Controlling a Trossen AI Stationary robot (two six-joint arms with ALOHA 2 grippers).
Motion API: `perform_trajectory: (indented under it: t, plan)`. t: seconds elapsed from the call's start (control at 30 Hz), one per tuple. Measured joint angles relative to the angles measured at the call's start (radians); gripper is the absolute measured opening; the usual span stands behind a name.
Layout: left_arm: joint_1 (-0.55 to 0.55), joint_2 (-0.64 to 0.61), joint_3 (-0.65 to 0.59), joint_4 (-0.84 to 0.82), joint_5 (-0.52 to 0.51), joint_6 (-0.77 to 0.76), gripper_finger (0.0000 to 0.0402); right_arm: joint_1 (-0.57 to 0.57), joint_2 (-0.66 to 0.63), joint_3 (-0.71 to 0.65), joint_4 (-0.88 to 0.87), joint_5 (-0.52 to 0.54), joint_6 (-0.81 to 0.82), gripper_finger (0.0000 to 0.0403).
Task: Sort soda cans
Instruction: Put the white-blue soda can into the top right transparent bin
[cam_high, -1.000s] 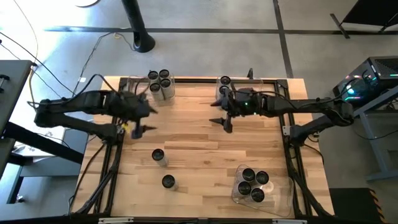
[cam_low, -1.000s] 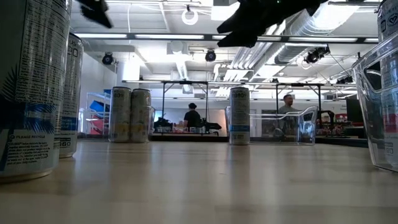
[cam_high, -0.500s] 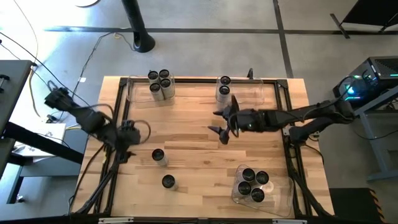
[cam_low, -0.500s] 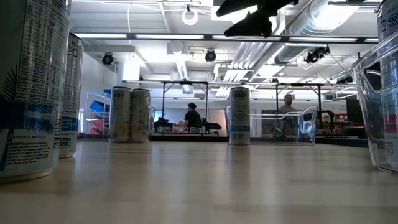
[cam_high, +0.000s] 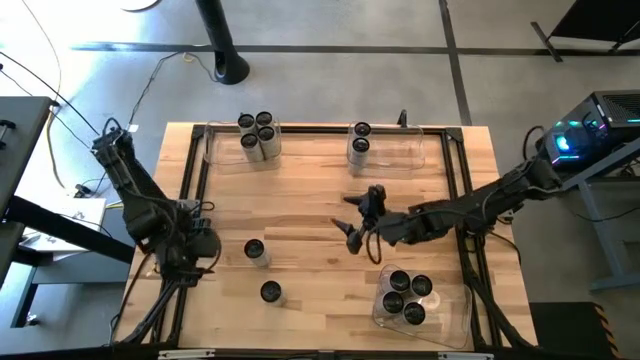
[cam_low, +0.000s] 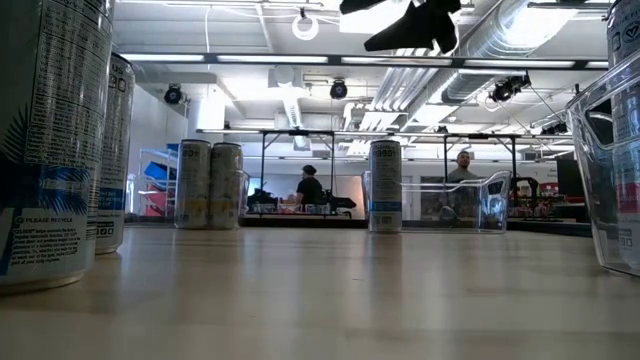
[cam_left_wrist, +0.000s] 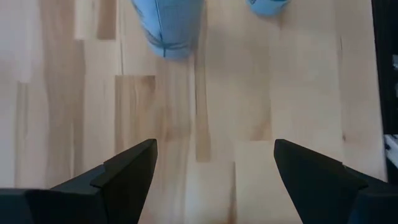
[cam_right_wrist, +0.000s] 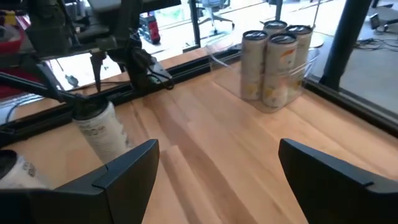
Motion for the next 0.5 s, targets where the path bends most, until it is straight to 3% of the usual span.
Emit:
perform_trajectory:
  t: [0.2, 0.5]
  plan:
    - [-0.091, 0.041, 0.000, 0.026, -0.177, -0.032, 0.0316, 0.029, 0.053, 0.000, 0.047, -0.003, 0.071, 0.0325]
    - [-0.136, 0.142, 0.000, 0.083, -0.425, -0.064, 0.0316, 0.089, 0.065, 0.000, 0.114, 0.011, 0.116, 0.0325]
